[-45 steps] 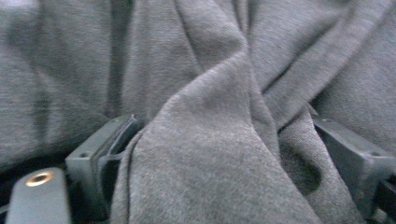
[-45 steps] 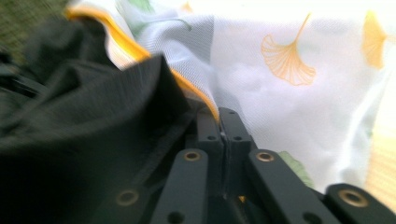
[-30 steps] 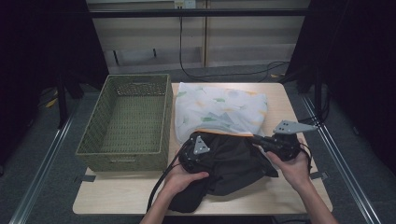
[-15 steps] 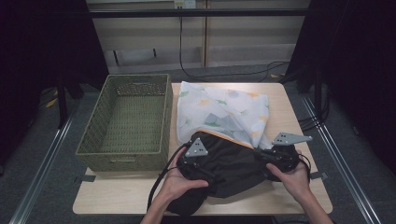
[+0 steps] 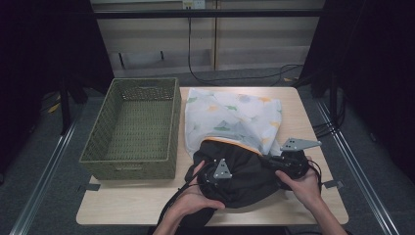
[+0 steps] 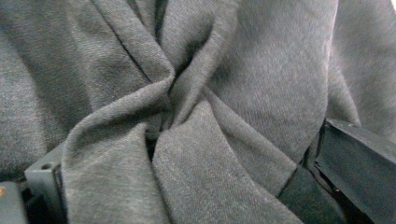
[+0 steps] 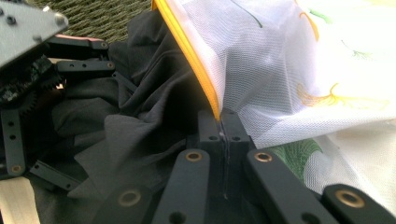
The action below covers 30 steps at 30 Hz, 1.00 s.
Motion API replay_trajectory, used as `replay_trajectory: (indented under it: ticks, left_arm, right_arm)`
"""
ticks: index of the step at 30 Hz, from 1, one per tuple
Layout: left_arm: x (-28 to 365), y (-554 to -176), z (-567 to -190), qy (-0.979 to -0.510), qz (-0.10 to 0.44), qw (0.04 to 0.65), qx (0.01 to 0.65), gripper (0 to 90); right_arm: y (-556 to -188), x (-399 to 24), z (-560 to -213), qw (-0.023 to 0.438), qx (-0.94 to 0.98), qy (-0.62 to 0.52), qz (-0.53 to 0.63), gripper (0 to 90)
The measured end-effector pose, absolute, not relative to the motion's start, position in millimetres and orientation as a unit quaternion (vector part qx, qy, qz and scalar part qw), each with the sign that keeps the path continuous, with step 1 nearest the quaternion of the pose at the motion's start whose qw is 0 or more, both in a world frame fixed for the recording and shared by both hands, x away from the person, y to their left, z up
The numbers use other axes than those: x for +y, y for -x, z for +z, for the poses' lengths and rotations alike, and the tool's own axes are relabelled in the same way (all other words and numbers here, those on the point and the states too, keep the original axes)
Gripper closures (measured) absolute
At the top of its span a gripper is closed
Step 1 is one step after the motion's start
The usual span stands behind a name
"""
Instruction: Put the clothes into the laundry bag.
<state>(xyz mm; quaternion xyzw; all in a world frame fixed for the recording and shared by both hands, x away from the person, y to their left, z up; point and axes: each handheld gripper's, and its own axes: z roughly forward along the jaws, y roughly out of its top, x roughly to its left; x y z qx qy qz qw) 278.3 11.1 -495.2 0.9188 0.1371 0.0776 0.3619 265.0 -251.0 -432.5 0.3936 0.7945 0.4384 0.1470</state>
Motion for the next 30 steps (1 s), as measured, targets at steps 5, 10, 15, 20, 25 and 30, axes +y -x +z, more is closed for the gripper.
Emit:
replay_trajectory:
  ticks: [5,10,15,20,25,30]
  left_arm:
    - [14,-282,-497,-0.909,0.139,0.362,0.151,30.2]
    - [20,-282,-495,-0.893,0.143,0.385,0.183,59.5]
    - [39,-300,-489,-0.866,0.117,0.42,0.245,71.7]
    - [50,-309,-482,-0.839,0.115,0.453,0.277,73.0]
    - [63,-322,-466,-0.804,0.123,0.487,0.319,73.3]
    - [67,-328,-452,-0.787,0.137,0.5,0.336,73.5]
  right_arm:
    - [-267,-250,-432,0.148,0.793,-0.395,0.439,90.0]
    - [-267,-250,-432,0.148,0.794,-0.395,0.438,90.0]
    - [-266,-252,-427,0.15,0.794,-0.394,0.439,90.0]
    - [-266,-248,-418,0.15,0.794,-0.386,0.445,90.0]
    - [-264,-233,-402,0.148,0.796,-0.365,0.46,90.0]
    - [-258,-218,-389,0.146,0.8,-0.342,0.471,90.0]
